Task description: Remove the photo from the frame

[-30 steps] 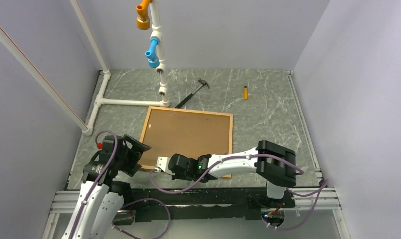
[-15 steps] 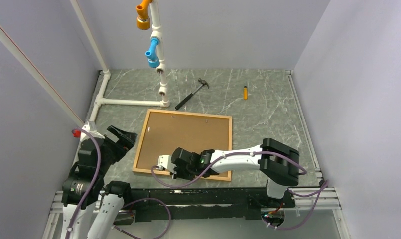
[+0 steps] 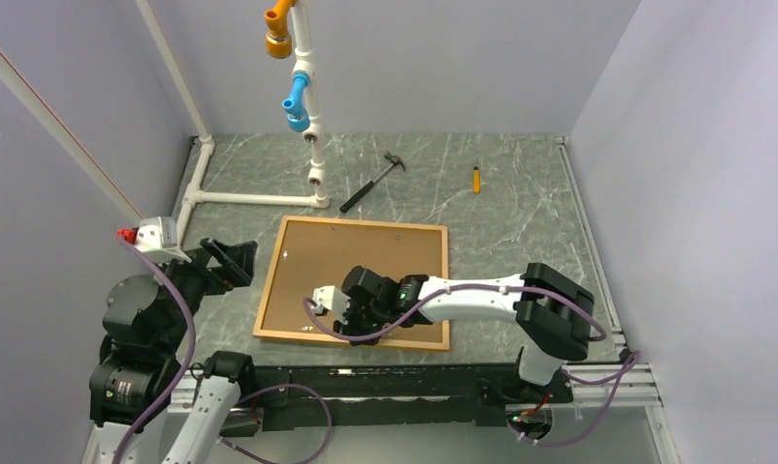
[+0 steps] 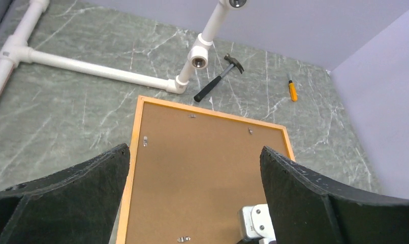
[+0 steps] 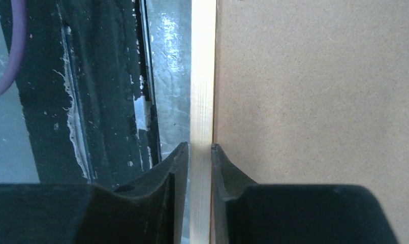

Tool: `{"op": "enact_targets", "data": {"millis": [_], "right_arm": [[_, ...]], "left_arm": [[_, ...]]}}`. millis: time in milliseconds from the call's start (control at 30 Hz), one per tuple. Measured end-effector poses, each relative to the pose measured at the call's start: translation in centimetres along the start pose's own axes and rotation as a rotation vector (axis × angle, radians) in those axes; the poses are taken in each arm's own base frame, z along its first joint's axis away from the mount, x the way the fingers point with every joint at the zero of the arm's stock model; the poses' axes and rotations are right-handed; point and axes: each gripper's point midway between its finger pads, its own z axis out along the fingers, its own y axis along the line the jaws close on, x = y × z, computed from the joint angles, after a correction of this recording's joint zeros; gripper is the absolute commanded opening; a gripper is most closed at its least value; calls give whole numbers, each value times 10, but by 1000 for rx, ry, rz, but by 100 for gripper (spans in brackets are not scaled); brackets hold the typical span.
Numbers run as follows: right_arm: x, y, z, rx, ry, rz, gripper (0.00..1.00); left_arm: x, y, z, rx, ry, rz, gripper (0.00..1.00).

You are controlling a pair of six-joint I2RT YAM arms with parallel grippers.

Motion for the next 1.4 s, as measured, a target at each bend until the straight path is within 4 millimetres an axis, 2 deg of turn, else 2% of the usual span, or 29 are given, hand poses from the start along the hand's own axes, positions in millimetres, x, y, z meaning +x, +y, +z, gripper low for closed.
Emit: {"op": "enact_targets", "data": {"millis": [67, 100, 200, 300, 367, 433, 500, 600, 633, 700, 833, 933, 1067, 1233, 1400], "right_arm": [[0, 1, 0, -4, 2, 15, 53], [1, 2, 0, -4, 2, 23, 58], [1, 2, 0, 5, 2, 59, 65], [1, 1, -10, 36, -2, 128, 67], [0, -2, -28, 73, -28, 211, 70], [1, -12, -56, 136, -78, 329, 72], [5, -27, -86, 217, -133, 467, 74], [33, -55, -131, 367, -188, 745, 75], [44, -61, -140, 406, -192, 821, 75], [81, -64, -152, 478, -158, 1002, 74], [143, -51, -153, 549, -34, 1241, 68], [171, -38, -148, 563, 46, 1348, 62], [184, -27, -136, 532, 96, 1415, 61], [188, -28, -122, 510, 129, 1451, 59], [189, -28, -114, 496, 136, 1479, 35]], "left_arm": [[-4, -2, 0, 13, -9, 36, 99], [-4, -2, 0, 17, -11, 49, 99], [-2, -6, 1, 49, 3, 93, 99], [-2, -16, 4, 109, 15, 125, 99], [2, -25, 8, 168, 38, 147, 99], [10, -35, 14, 233, 75, 160, 98], [22, -43, 24, 295, 130, 168, 92], [51, -52, 44, 385, 259, 160, 93], [60, -54, 49, 406, 296, 159, 94], [90, -67, 54, 486, 407, 177, 97], [131, -101, 43, 646, 539, 273, 96], [150, -123, 31, 749, 575, 363, 96], [177, -142, 20, 840, 589, 501, 97], [216, -149, 13, 886, 649, 667, 98], [239, -150, 10, 914, 679, 777, 97]]}}
